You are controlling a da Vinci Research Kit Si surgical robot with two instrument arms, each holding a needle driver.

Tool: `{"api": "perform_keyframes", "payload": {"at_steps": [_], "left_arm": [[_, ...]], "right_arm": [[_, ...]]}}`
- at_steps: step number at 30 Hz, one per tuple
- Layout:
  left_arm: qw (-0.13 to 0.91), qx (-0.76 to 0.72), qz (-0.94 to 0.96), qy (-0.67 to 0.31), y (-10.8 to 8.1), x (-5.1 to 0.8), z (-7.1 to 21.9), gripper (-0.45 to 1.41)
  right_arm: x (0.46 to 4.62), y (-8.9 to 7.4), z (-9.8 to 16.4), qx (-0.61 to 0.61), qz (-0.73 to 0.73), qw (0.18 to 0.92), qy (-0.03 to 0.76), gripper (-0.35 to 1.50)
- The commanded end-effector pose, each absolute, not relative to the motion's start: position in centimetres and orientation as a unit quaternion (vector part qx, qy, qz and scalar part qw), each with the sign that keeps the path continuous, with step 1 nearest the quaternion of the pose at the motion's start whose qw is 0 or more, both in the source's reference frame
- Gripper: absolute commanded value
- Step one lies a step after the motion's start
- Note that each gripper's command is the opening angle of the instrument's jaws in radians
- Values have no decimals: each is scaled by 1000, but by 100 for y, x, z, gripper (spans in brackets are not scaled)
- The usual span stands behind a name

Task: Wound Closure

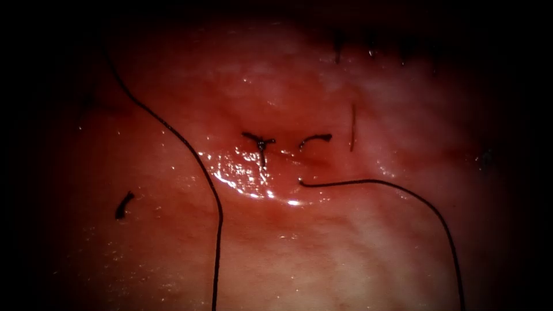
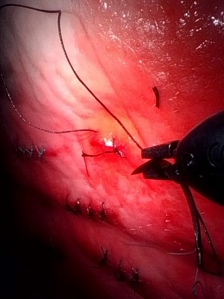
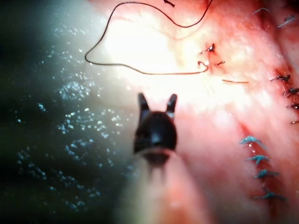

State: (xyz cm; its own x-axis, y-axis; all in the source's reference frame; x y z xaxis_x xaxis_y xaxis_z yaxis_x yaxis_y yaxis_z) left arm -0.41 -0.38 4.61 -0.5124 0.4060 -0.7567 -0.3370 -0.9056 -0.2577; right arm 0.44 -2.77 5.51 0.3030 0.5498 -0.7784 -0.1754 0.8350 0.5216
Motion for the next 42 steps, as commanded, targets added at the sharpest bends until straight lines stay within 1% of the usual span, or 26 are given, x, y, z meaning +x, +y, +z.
{"api": "perform_keyframes", "payload": {"at_steps": [1,4,9,11,14,16,21,23,24,25,26,27,29,31,35,42], "left_arm": [[212,-446,869,-39,-39,-49,467,-45],[208,-448,868,-40,-39,-54,468,-45],[198,-458,865,-43,-42,-70,467,-45],[197,-464,863,-46,-44,-76,466,-45],[196,-473,857,-49,-46,-85,467,-45],[196,-477,855,-50,-47,-90,469,-45],[193,-482,853,-51,-52,-100,476,-45],[192,-482,853,-49,-54,-102,479,-45],[192,-482,854,-48,-55,-103,480,-45],[192,-483,853,-47,-55,-103,481,-45],[192,-483,853,-47,-55,-103,481,-45],[192,-483,853,-47,-55,-103,481,-45],[191,-482,854,-48,-56,-102,482,-45],[191,-481,854,-48,-56,-102,482,-45],[189,-478,856,-50,-57,-102,484,-45],[188,-478,857,-50,-58,-102,486,-45]], "right_arm": [[36,-270,560,167,239,779,555,133],[37,-241,564,148,265,779,549,135],[68,-193,583,127,296,772,548,133],[87,-175,595,122,303,772,546,128],[115,-151,616,100,300,776,545,108],[135,-136,631,84,294,779,547,103],[183,-115,673,81,283,770,565,103],[203,-114,694,77,277,771,569,107],[210,-114,702,76,273,771,571,110],[227,-116,719,71,266,772,573,120],[233,-118,725,70,264,772,574,123],[233,-118,725,70,264,772,574,123],[247,-124,736,68,261,772,575,128],[257,-128,741,72,257,774,575,128],[265,-135,744,91,238,769,586,117],[266,-136,742,94,233,768,589,117]]}}
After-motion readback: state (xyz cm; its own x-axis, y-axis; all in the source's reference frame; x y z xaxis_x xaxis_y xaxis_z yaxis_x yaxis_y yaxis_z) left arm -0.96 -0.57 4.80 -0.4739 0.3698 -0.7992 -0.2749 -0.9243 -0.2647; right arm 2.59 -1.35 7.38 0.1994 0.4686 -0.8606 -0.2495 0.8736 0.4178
